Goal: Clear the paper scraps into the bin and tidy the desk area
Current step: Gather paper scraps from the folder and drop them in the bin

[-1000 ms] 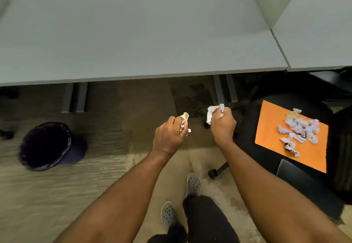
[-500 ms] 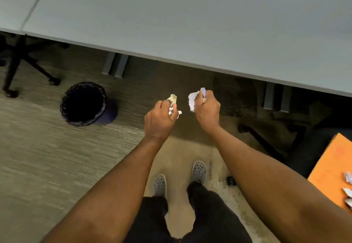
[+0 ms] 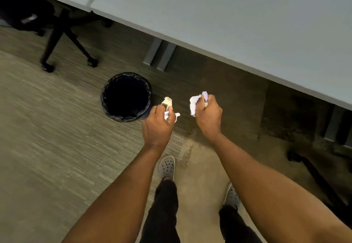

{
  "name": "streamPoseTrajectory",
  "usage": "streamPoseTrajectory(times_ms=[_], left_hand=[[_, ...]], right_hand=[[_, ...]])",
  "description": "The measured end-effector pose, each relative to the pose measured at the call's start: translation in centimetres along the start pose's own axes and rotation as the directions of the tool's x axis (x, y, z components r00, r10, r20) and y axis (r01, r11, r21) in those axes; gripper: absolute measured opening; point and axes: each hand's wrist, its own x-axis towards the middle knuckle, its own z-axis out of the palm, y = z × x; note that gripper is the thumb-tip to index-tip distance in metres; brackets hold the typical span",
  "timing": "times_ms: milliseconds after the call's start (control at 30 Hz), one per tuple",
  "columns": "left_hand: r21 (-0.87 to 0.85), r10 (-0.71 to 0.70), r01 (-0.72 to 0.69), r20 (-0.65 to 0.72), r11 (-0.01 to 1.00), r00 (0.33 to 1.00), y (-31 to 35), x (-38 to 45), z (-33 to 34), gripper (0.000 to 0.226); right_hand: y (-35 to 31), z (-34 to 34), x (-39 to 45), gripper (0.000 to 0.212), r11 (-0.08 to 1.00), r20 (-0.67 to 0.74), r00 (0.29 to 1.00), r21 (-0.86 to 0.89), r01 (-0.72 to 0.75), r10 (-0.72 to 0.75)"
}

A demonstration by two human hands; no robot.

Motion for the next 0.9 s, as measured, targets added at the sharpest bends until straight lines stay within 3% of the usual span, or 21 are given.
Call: streamPoseTrajectory(times_ms=[200,400,567,667,800,900], left_hand=[[0.047,-0.115,0.115,-0.001,0.992,0.993,-13.6,5.1,1.0,0.034],[0.090,-0.210,0.211,-0.018,0.973,0.978,-23.5,9.1,5.0,0.032],[0.152,-0.276,0.291,-0.115,0.945,0.954,-30.2,11.5,9.0,0.038],[0.148,-0.368,0.386,-0.137,0.910,0.920,-33.4,11.7,11.0,0.043],[0.068,-0.416,0.418,-0.033,0.906,0.909,-36.5,12.1,12.5,0.048],[-0.055,-0.481,0.497,0.175,0.866,0.859,-37.8,12.0,13.7,0.055]], right_hand=[[-2.9,14.8,3.4,0.025,0.999,0.076,0.996,-0.023,0.042,-0.040],[-2.1,27.7,6.8,0.025,0.973,0.189,0.961,-0.072,0.219,-0.202],[0.0,35.7,9.1,0.024,0.926,0.254,0.913,-0.119,0.358,-0.320],[2.0,38.6,10.4,0.030,0.929,0.256,0.928,-0.185,0.321,-0.270],[3.5,41.5,11.1,0.049,0.950,0.349,0.924,-0.204,0.236,-0.154],[4.6,42.7,10.9,0.066,0.932,0.550,0.833,-0.268,0.244,-0.060]])
